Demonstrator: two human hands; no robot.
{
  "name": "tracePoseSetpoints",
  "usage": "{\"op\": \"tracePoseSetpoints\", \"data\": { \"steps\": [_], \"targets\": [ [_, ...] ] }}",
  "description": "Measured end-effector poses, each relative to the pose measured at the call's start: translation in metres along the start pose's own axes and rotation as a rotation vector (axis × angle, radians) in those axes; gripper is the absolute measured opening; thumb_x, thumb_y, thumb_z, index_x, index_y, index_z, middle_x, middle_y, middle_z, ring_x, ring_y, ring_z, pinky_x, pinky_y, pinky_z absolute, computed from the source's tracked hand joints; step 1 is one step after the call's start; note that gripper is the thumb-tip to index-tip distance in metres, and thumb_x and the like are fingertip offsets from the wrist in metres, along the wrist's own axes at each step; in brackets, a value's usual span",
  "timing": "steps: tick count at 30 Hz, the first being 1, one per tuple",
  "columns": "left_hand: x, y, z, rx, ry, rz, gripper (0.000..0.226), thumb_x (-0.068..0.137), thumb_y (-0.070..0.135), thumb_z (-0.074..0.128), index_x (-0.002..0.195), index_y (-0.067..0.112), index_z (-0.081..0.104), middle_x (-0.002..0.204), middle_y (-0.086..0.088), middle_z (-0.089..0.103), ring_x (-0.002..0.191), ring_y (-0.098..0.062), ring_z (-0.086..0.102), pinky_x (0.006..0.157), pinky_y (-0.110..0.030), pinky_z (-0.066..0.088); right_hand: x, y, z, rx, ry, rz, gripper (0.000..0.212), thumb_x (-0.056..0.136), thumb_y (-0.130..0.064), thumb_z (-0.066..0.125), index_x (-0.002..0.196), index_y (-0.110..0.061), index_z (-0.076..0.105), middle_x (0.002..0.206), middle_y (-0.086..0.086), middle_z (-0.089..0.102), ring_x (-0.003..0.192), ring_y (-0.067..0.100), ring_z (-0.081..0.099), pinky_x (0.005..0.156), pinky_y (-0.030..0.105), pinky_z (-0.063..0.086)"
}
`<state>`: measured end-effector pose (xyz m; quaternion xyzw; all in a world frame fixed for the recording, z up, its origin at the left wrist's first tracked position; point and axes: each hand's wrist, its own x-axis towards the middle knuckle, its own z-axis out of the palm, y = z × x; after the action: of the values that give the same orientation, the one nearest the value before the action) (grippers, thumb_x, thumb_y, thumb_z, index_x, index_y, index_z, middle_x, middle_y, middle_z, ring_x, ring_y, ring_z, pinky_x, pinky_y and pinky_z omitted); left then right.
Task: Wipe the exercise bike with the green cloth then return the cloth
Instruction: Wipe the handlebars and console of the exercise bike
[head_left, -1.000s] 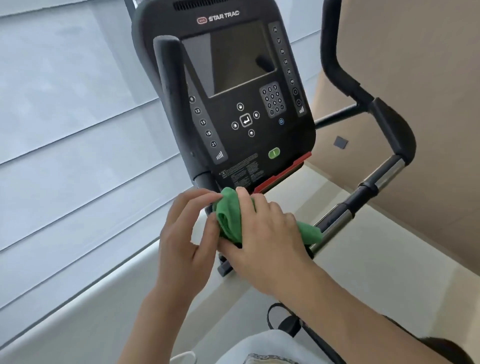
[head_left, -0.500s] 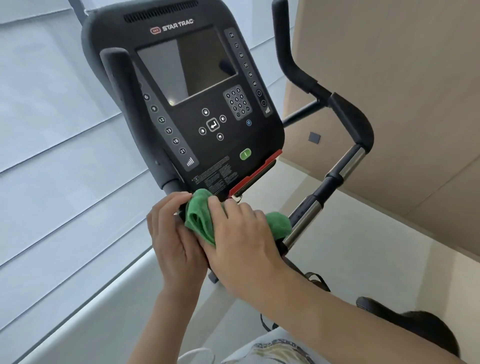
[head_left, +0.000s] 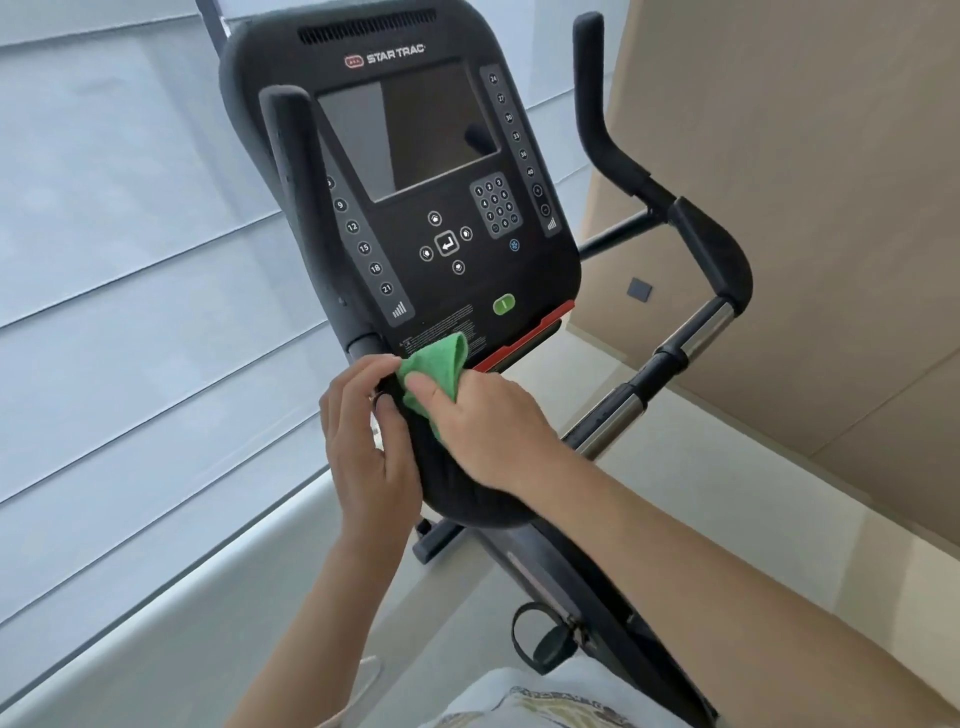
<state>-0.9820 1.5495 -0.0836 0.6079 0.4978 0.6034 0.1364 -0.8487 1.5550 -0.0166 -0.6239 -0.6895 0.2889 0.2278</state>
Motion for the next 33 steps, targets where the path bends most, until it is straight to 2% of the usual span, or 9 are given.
{"op": "tracePoseSetpoints", "data": {
  "steps": [2,5,7,11,14,19,23,27,33],
  "targets": [
    [-0.007,-0.001,-0.005,0.023,-0.067,0.029,0.033,0.102,0.004,0.047,0.13,0.012,0.064,0.137,0.0,0.062,0.135,-0.024,0.053,0.111,-0.044,0.044,-0.022,0.001,0.009,-0.229,0.147,-0.145,0.049,0.107,-0.061,0.035,0.111,-0.02,0.062,0.095,0.002,0.065,0.089,0.027,0.063,0.083,0.044,0.05],
    [-0.023,-0.004,-0.018,-0.023,-0.175,0.004,0.034,0.105,0.016,0.051,0.137,0.014,0.062,0.152,0.005,0.056,0.148,-0.025,0.046,0.113,-0.06,0.043,-0.046,0.003,0.009,-0.44,0.146,-0.179,0.057,0.11,-0.054,0.033,0.154,-0.02,0.042,0.117,0.002,0.058,0.103,0.024,0.054,0.093,0.042,0.046],
    [-0.03,-0.005,-0.029,-0.099,-0.224,-0.084,0.037,0.105,0.029,0.053,0.141,0.023,0.061,0.16,0.012,0.049,0.151,-0.021,0.043,0.111,-0.062,0.046,-0.06,0.003,0.011,-0.493,0.146,-0.171,0.064,0.109,-0.052,0.033,0.164,-0.019,0.029,0.133,0.006,0.054,0.117,0.026,0.052,0.101,0.043,0.043],
    [-0.032,-0.006,-0.04,-0.158,-0.24,-0.126,0.041,0.103,0.036,0.059,0.144,0.033,0.06,0.161,0.014,0.048,0.152,-0.013,0.042,0.104,-0.055,0.054,-0.057,-0.006,0.014,-0.466,0.104,-0.126,0.07,0.106,-0.057,0.026,0.165,-0.02,0.022,0.145,0.005,0.049,0.129,0.027,0.049,0.108,0.048,0.039],
    [-0.031,-0.008,-0.039,-0.167,-0.222,-0.15,0.041,0.102,0.032,0.062,0.143,0.032,0.06,0.16,0.015,0.05,0.151,-0.012,0.044,0.101,-0.039,0.057,-0.014,-0.014,0.007,-0.239,0.011,-0.069,0.049,0.108,-0.058,0.032,0.14,-0.026,0.051,0.116,-0.001,0.064,0.11,0.027,0.062,0.096,0.049,0.048],
    [-0.037,-0.012,-0.033,-0.273,-0.161,-0.204,0.04,0.1,0.02,0.065,0.14,0.028,0.064,0.158,0.011,0.054,0.149,-0.014,0.047,0.103,-0.026,0.054,0.025,-0.018,-0.01,0.213,-0.169,0.053,0.051,0.107,-0.064,0.037,0.112,-0.024,0.069,0.103,0.0,0.073,0.104,0.024,0.066,0.104,0.052,0.049],
    [-0.036,-0.011,-0.033,-0.277,-0.139,-0.218,0.04,0.099,0.025,0.066,0.137,0.036,0.065,0.155,0.014,0.056,0.142,-0.016,0.056,0.096,-0.023,0.057,-0.005,-0.012,0.005,-0.101,-0.004,-0.1,0.043,0.107,-0.06,0.038,0.122,-0.024,0.058,0.105,0.003,0.067,0.099,0.031,0.065,0.092,0.051,0.053],
    [-0.037,-0.01,-0.034,-0.295,-0.097,-0.265,0.036,0.095,0.028,0.071,0.131,0.031,0.067,0.151,0.013,0.06,0.137,-0.023,0.061,0.094,-0.039,0.058,-0.023,-0.004,0.006,-0.176,0.056,-0.161,0.041,0.109,-0.052,0.04,0.135,-0.023,0.05,0.106,0.001,0.059,0.097,0.025,0.062,0.089,0.051,0.054],
    [-0.033,-0.003,-0.036,-0.261,-0.062,-0.287,0.031,0.092,0.027,0.075,0.12,0.037,0.07,0.145,0.018,0.064,0.133,-0.011,0.063,0.087,-0.019,0.056,-0.042,0.007,0.0,-0.378,-0.017,-0.112,0.064,0.101,-0.06,0.022,0.153,-0.025,0.036,0.113,-0.005,0.051,0.1,0.019,0.055,0.091,0.043,0.051]
  ]
}}
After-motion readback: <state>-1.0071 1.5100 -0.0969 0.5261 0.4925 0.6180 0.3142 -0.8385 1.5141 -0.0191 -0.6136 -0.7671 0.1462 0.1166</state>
